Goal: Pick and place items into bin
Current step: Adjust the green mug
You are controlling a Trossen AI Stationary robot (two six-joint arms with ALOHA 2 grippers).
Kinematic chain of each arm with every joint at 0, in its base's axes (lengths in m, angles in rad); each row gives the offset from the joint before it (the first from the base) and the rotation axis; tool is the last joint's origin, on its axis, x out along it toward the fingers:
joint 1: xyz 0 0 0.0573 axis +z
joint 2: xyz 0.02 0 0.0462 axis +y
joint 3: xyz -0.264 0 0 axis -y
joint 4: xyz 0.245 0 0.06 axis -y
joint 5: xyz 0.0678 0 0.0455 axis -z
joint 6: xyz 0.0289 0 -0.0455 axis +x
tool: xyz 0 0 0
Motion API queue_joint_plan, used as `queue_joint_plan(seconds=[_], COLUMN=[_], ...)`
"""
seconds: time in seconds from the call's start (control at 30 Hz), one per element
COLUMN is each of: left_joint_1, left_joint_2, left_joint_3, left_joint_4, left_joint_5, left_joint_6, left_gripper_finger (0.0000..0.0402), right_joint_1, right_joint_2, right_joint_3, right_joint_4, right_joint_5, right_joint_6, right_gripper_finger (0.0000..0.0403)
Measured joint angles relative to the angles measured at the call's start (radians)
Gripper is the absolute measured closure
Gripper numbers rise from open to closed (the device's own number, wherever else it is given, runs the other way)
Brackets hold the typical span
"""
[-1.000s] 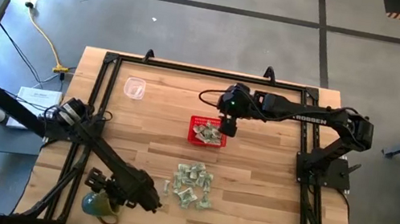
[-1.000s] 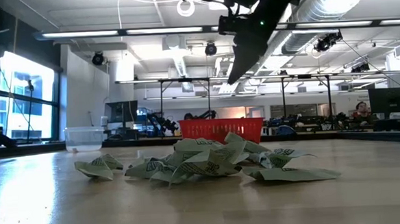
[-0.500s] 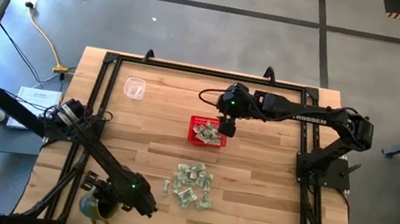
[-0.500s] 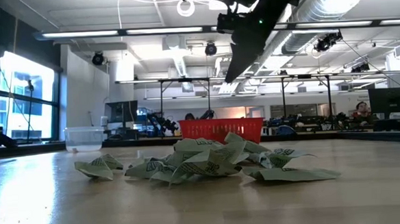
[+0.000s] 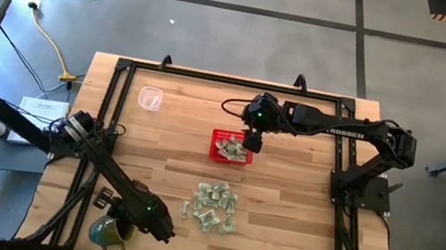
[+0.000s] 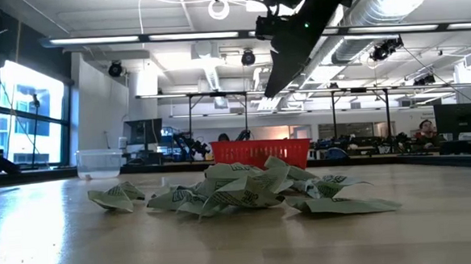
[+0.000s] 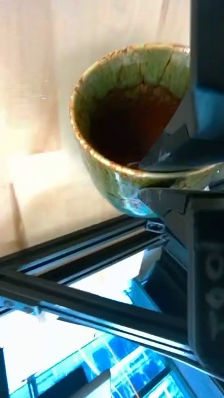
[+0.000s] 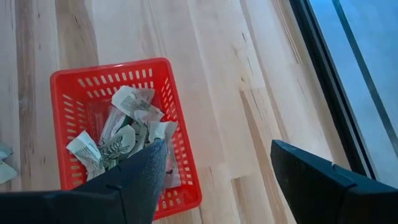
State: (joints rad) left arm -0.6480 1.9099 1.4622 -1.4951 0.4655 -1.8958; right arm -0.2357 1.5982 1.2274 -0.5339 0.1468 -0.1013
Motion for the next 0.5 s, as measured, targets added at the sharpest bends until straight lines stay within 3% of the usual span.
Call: queue_joint_plan(seconds=[0.13, 0.5], left_joint_1=[0.008, 0.026], left_joint_2=[-0.001, -0.007], left_joint_3=[0.000, 0.013], left_joint_4=[-0.015, -0.061], left_joint_5=[-0.028, -0.057], left_joint_6=[0.031, 0.059], left_gripper_finger=[0.0354, 0.0341], right_joint_1=[0.000, 0.000], right_joint_2=[0.000, 0.000], right_joint_3=[0.000, 0.000], right_joint_4=[-0.004, 0.009], right_joint_5=[0.018, 0.039], right_joint_6=[0.000, 0.000], right_gripper_finger=[0.0123, 0.0123])
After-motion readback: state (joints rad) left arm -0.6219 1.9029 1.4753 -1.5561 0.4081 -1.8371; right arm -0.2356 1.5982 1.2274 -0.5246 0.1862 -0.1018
